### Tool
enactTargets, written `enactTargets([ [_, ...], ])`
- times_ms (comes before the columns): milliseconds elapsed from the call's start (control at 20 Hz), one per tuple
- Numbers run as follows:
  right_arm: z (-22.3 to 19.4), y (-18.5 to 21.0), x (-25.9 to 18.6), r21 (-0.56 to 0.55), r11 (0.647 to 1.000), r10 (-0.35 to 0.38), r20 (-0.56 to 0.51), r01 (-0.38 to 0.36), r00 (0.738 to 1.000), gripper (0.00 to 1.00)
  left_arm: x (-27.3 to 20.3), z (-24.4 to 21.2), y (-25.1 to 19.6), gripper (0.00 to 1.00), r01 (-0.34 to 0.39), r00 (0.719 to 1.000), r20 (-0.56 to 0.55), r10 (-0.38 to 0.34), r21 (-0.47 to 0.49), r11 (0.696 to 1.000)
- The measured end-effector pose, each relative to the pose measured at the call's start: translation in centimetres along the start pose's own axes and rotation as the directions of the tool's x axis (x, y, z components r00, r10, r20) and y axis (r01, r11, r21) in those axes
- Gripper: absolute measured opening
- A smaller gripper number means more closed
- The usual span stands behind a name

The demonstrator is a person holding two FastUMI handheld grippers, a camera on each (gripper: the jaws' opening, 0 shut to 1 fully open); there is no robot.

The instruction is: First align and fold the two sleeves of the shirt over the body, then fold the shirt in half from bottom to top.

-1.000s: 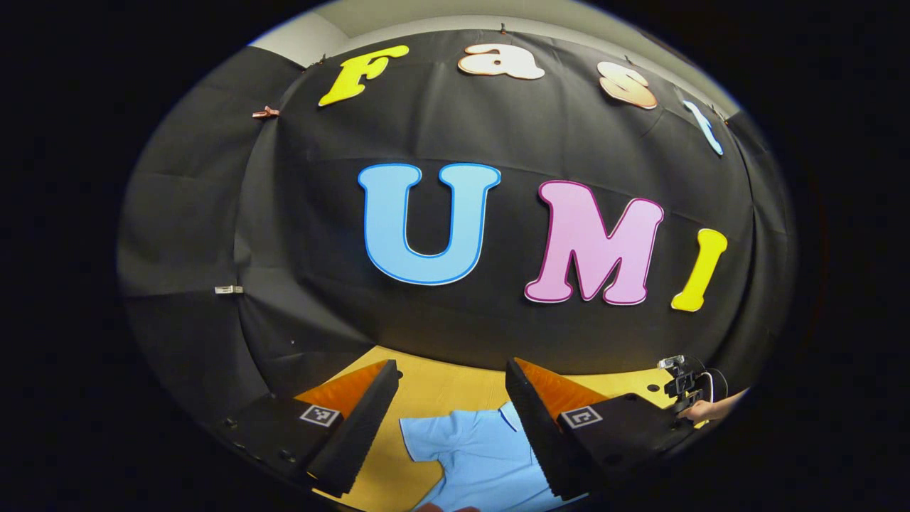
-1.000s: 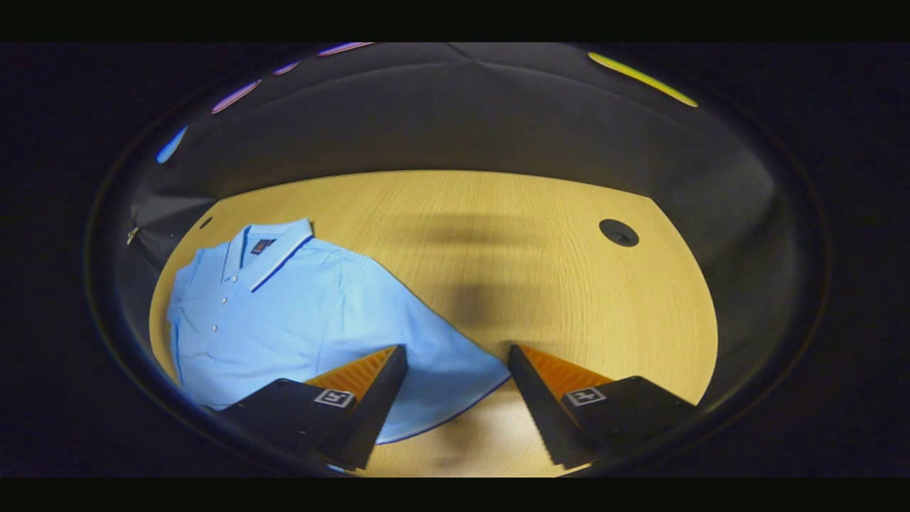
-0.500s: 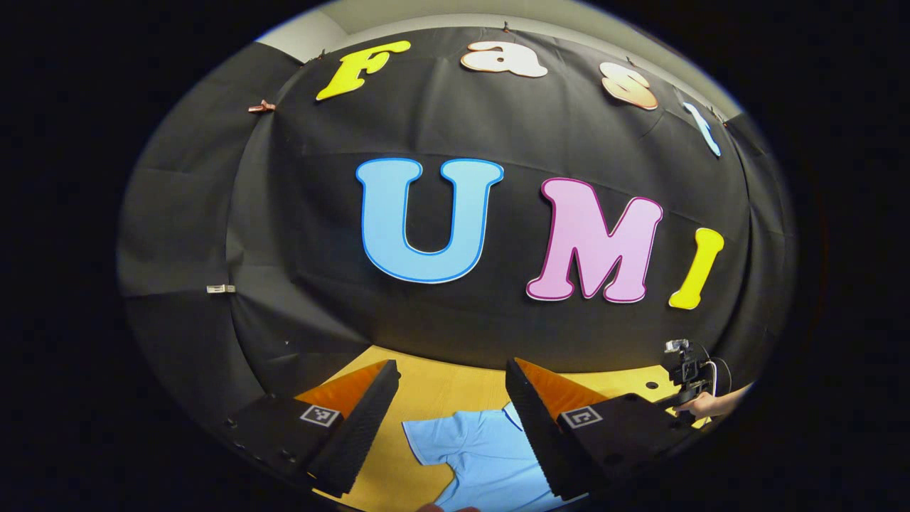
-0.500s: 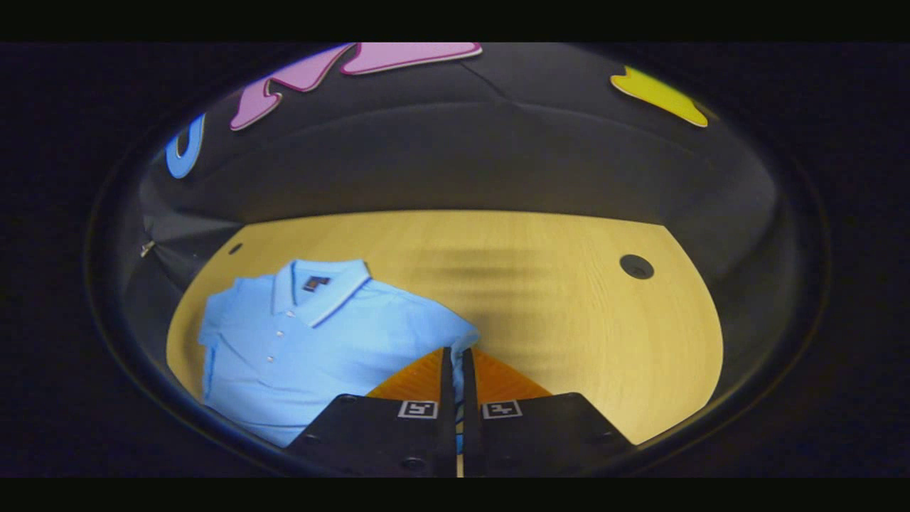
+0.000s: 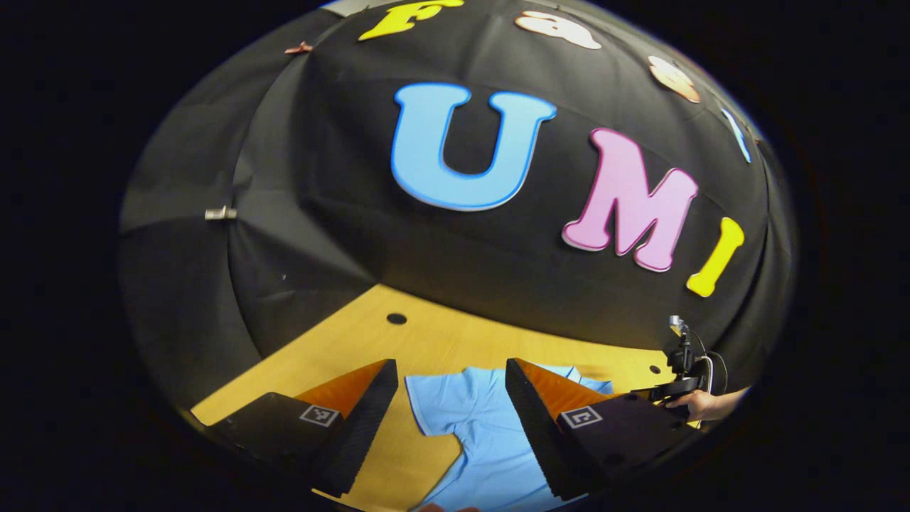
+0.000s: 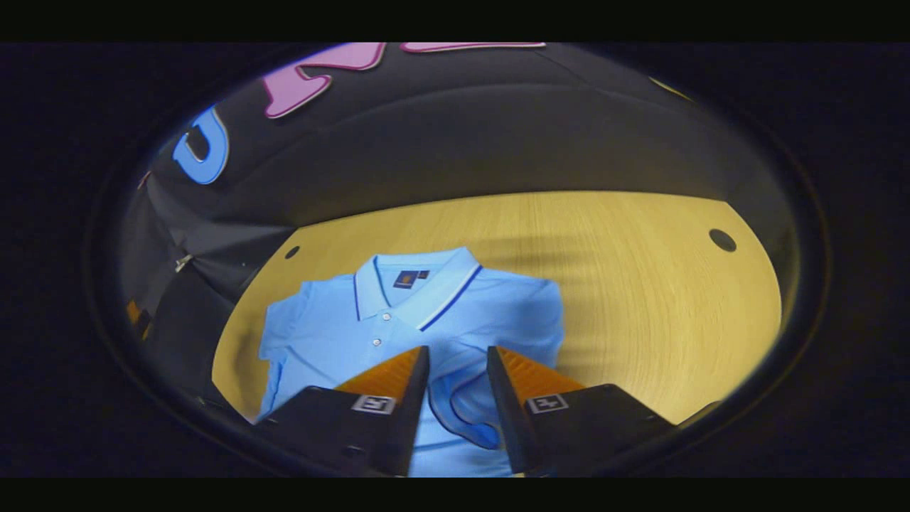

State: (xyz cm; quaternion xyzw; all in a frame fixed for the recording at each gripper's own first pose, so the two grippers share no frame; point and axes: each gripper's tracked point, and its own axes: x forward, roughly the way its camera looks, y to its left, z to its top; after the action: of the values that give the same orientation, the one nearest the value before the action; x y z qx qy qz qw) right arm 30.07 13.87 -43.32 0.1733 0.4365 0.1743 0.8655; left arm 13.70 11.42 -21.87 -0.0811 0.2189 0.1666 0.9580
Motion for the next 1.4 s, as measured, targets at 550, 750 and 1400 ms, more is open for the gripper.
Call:
enactTargets([
  [550, 1.4, -2.9, -13.2, -0.077, 0.997, -0.012, 0.15, 0.023, 0.989, 0.98, 14.5, -5.8, 1.8, 0.97, -0.014, 0.971, -0.236, 0.035, 0.091, 0.996],
  [750, -1.0, -4.8, -16.7, -0.081, 0.995, -0.044, 0.14, 0.056, 0.989, 0.98, 19.6, -9.6, 3.9, 0.98, -0.032, 0.913, -0.397, 0.091, 0.152, 0.988],
  [1400, -3.3, -6.4, -17.3, -0.019, 0.999, -0.049, 0.096, 0.051, 0.994, 0.98, 22.3, -14.1, 2.3, 0.07, 0.005, 0.84, -0.528, 0.124, 0.237, 0.972],
])
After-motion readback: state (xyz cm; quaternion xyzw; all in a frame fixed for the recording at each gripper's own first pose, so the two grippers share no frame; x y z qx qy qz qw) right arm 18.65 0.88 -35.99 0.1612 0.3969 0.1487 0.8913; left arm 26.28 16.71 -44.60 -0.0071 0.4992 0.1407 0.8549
